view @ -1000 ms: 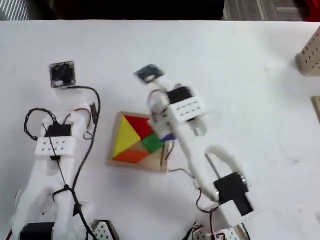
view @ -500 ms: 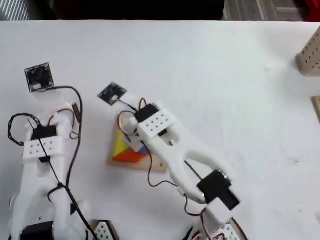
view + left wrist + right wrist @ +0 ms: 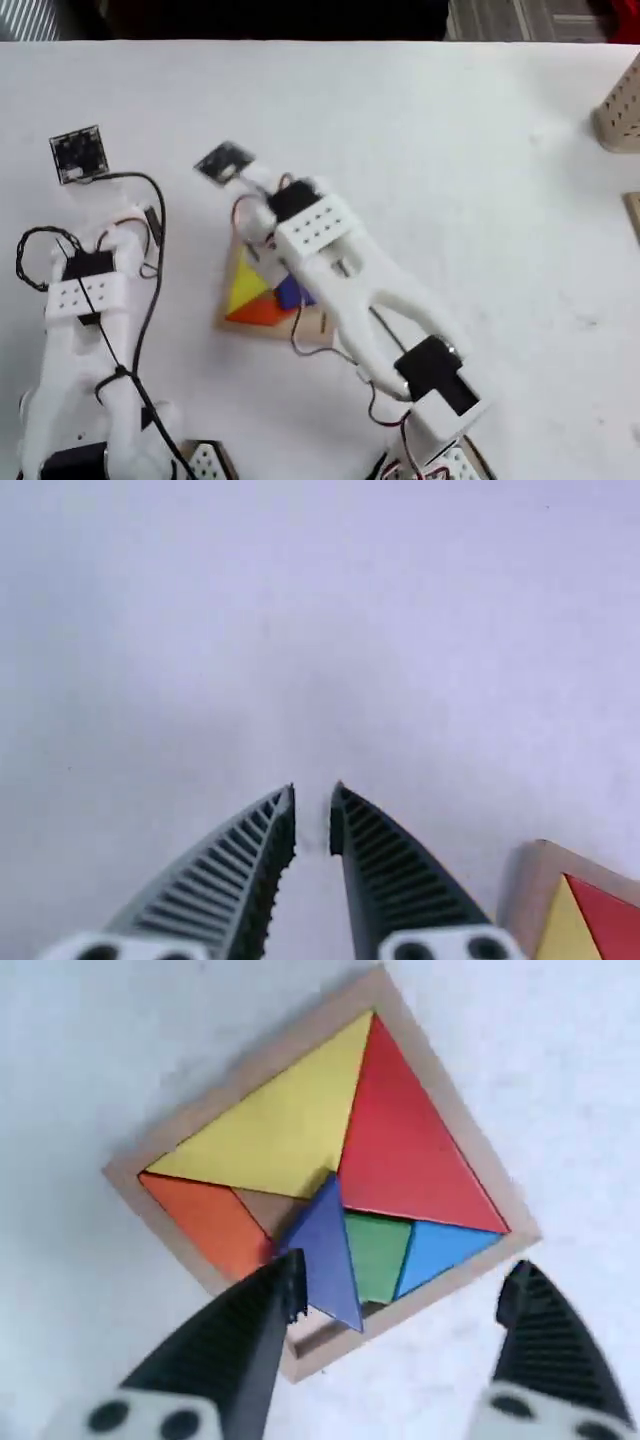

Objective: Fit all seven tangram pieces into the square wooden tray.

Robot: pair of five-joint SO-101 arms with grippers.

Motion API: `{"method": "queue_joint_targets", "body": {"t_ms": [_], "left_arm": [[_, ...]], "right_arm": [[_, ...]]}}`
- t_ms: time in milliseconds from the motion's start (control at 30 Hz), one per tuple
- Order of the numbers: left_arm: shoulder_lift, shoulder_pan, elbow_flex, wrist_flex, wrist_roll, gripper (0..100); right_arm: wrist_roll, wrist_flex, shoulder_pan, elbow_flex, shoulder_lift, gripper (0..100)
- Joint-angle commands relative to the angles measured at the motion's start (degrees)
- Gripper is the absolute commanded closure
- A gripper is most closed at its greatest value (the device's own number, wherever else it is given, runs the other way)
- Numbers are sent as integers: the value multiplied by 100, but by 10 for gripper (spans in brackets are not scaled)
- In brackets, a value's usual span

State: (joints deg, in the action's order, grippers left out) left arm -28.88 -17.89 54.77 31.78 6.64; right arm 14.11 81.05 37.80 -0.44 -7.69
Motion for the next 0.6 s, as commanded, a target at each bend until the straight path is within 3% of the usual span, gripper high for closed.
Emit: {"method": "queue_joint_targets", "body": {"t_ms": [0, 67, 200, 367, 567], "left_arm": [[-198, 541, -149, 114, -62, 920], [-224, 848, -167, 325, -501, 920], [-629, 1376, 53, 527, -1169, 921], [-1402, 1736, 589, 545, -1204, 982], [-2193, 2501, 1073, 844, -1204, 976]], "right_arm": [[-9, 637, -523, -457, 84, 878], [-35, 778, -822, -457, 119, 990], [-44, 901, -1367, -211, 655, 986], [-44, 409, -2176, 879, 1710, 981], [-44, -646, -3741, 2971, 2756, 981]]}}
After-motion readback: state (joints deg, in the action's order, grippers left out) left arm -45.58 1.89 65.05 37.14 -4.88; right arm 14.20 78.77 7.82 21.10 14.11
